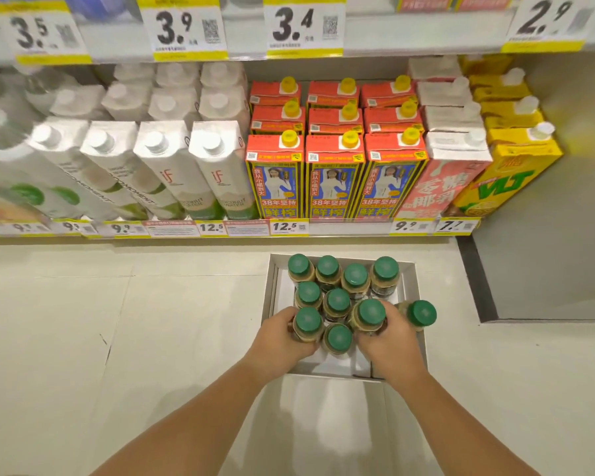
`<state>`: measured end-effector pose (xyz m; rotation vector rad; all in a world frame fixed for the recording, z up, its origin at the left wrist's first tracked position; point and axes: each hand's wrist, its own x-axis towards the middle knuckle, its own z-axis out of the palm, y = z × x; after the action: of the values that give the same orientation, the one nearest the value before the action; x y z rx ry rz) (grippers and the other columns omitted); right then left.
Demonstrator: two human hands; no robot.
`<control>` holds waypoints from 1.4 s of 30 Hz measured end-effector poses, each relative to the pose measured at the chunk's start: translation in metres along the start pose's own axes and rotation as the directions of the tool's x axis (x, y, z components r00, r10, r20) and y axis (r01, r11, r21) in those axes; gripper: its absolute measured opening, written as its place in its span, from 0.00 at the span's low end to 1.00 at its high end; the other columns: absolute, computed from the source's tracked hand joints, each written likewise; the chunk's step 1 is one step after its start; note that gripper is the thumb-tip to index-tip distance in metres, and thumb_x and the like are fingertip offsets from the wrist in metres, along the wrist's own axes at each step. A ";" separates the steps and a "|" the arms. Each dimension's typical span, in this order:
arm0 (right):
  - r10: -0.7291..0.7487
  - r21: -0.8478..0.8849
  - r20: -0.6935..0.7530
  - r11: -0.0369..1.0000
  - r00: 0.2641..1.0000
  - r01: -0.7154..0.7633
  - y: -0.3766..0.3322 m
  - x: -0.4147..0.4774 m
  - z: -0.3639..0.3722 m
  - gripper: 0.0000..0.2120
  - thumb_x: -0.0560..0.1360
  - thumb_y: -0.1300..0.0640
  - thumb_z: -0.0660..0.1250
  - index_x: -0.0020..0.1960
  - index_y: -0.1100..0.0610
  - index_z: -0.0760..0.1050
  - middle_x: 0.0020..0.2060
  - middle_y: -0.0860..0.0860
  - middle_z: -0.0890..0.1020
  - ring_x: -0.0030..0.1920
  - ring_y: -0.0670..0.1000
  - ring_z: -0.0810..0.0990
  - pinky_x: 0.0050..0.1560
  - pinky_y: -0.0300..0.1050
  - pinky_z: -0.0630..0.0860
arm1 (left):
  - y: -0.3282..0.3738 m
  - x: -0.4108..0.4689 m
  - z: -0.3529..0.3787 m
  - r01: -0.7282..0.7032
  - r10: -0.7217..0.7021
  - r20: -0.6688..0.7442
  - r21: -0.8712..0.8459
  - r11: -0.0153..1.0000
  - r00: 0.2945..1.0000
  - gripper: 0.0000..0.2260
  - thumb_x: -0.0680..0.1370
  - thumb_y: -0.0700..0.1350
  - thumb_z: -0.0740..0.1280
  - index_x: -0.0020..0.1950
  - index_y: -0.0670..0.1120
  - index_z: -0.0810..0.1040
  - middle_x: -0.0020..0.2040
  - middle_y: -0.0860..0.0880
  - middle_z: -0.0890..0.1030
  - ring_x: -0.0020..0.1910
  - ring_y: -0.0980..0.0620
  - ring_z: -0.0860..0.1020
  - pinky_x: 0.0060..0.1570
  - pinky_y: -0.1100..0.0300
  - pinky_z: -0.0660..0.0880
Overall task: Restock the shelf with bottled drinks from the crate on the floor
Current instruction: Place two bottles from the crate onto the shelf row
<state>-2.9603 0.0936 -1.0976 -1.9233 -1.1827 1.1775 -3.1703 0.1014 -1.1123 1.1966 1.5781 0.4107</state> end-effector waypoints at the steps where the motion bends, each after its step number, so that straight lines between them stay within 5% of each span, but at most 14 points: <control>1: 0.007 0.011 0.003 1.000 1.000 -0.007 -0.005 -0.003 -0.003 0.24 0.65 0.68 0.76 0.52 0.45 0.78 0.44 0.42 0.85 0.47 0.38 0.82 0.51 0.41 0.78 | 0.004 -0.004 -0.004 -0.019 0.019 0.006 -0.001 1.000 1.000 0.17 0.67 0.42 0.80 0.53 0.50 0.81 0.43 0.57 0.85 0.42 0.66 0.80 0.42 0.76 0.73; 4: 0.001 0.060 0.004 0.998 1.000 -0.001 -0.023 -0.010 -0.015 0.27 0.65 0.68 0.78 0.51 0.40 0.74 0.45 0.39 0.83 0.47 0.35 0.80 0.49 0.35 0.75 | 0.020 -0.013 -0.023 -0.050 0.050 0.023 -0.006 0.999 0.998 0.19 0.64 0.44 0.81 0.52 0.53 0.83 0.45 0.57 0.86 0.46 0.60 0.82 0.47 0.71 0.76; 8: -0.041 0.102 0.016 0.994 0.999 0.039 -0.054 -0.020 -0.038 0.24 0.64 0.65 0.79 0.53 0.43 0.78 0.46 0.42 0.86 0.50 0.42 0.84 0.54 0.44 0.78 | 0.063 -0.027 -0.054 -0.141 0.141 0.021 -0.018 0.990 0.990 0.20 0.62 0.47 0.79 0.53 0.54 0.83 0.47 0.52 0.86 0.48 0.51 0.83 0.52 0.54 0.81; 14: -0.146 0.128 -0.044 0.980 0.988 0.150 -0.122 -0.035 -0.079 0.23 0.65 0.65 0.77 0.53 0.45 0.79 0.46 0.41 0.86 0.49 0.44 0.84 0.54 0.45 0.80 | 0.152 -0.045 -0.089 -0.347 0.348 -0.019 0.028 0.937 0.937 0.15 0.68 0.38 0.79 0.50 0.53 0.83 0.47 0.51 0.85 0.44 0.59 0.82 0.46 0.65 0.78; 19: -0.239 0.195 -0.109 0.947 0.965 0.257 -0.194 -0.045 -0.110 0.27 0.66 0.67 0.77 0.57 0.44 0.77 0.47 0.40 0.87 0.49 0.42 0.85 0.49 0.35 0.79 | 0.244 -0.060 -0.116 -0.516 0.519 -0.036 0.061 0.854 0.854 0.15 0.68 0.50 0.78 0.52 0.60 0.82 0.50 0.55 0.84 0.50 0.54 0.82 0.54 0.50 0.81; 22: -0.292 0.191 -0.206 0.924 0.934 0.331 -0.236 -0.041 -0.130 0.27 0.62 0.63 0.77 0.58 0.45 0.78 0.47 0.44 0.87 0.49 0.47 0.86 0.50 0.41 0.80 | 0.299 -0.072 -0.133 -0.622 0.631 -0.083 0.111 0.775 0.772 0.14 0.68 0.51 0.77 0.52 0.60 0.81 0.47 0.60 0.85 0.46 0.59 0.82 0.50 0.55 0.80; 24: -0.337 0.189 -0.280 0.899 0.899 0.395 -0.277 -0.040 -0.150 0.27 0.62 0.67 0.77 0.58 0.48 0.78 0.42 0.45 0.87 0.44 0.45 0.86 0.45 0.36 0.80 | 0.341 -0.085 -0.147 -0.675 0.692 -0.137 0.157 0.721 0.708 0.12 0.68 0.54 0.76 0.49 0.59 0.81 0.42 0.62 0.84 0.41 0.61 0.81 0.45 0.59 0.80; 27: -0.424 0.164 -0.325 0.855 0.845 0.492 -0.343 -0.047 -0.183 0.24 0.64 0.75 0.74 0.51 0.51 0.79 0.39 0.44 0.87 0.37 0.41 0.83 0.39 0.32 0.78 | 0.403 -0.104 -0.171 -0.709 0.733 -0.223 0.189 0.679 0.643 0.12 0.65 0.60 0.73 0.47 0.61 0.79 0.40 0.65 0.83 0.39 0.63 0.81 0.43 0.57 0.80; 34: -0.586 0.048 -0.414 0.750 0.696 0.659 -0.457 -0.065 -0.262 0.20 0.65 0.70 0.77 0.52 0.53 0.81 0.44 0.48 0.88 0.44 0.46 0.86 0.46 0.39 0.81 | 0.530 -0.142 -0.207 -0.785 0.806 -0.360 0.249 0.568 0.469 0.14 0.64 0.63 0.72 0.43 0.57 0.80 0.38 0.61 0.84 0.38 0.61 0.81 0.41 0.53 0.80; 42: -0.664 0.000 -0.415 0.683 0.621 0.730 -0.550 -0.041 -0.349 0.14 0.68 0.65 0.76 0.49 0.51 0.81 0.42 0.48 0.87 0.45 0.48 0.86 0.47 0.47 0.82 | 0.670 -0.142 -0.214 -0.712 0.754 -0.477 0.317 0.627 0.452 0.18 0.65 0.64 0.70 0.41 0.50 0.80 0.36 0.53 0.83 0.35 0.52 0.82 0.38 0.48 0.82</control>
<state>-2.8652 0.2840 -0.4803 -1.2517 -1.3644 0.4181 -3.0447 0.3401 -0.4478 1.9370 1.4583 1.4286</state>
